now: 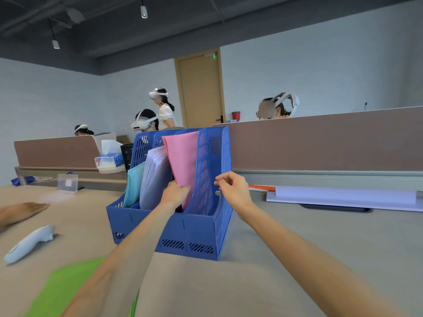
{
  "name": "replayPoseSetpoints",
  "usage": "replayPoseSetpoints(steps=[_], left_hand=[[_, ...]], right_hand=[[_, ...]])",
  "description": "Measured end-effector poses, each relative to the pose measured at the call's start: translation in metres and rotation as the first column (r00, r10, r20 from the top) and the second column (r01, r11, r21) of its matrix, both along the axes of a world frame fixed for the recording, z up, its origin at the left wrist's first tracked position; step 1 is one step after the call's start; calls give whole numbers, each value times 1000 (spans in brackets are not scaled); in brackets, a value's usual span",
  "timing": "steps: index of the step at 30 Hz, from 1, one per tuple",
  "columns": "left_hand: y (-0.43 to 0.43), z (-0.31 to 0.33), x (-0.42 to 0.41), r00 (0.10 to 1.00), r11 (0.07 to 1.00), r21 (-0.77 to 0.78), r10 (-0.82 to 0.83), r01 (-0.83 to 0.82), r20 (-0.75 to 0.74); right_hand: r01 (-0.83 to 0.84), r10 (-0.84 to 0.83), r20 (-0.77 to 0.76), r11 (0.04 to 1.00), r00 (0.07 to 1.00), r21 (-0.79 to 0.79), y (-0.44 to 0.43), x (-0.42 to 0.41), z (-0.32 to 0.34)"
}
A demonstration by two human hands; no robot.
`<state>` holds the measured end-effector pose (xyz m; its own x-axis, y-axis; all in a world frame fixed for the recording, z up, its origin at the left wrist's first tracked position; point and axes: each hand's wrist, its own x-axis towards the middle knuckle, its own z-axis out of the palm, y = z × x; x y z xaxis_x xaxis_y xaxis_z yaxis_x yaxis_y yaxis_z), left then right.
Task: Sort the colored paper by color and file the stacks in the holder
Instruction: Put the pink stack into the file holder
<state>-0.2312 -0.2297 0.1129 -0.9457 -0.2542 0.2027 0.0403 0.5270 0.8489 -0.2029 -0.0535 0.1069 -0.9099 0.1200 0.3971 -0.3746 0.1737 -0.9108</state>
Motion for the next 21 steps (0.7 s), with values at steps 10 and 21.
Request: replayPoseSetpoints(steps=[10, 21], left_hand=[[-12, 21, 21, 989, 996, 58, 77, -71, -124], [-47, 17, 116, 989, 999, 23, 50, -48, -140]], right_hand=[[-20, 20, 3, 999, 1000, 49, -4, 21, 10], [-104, 106, -1, 982, 994, 159, -55, 102, 24]])
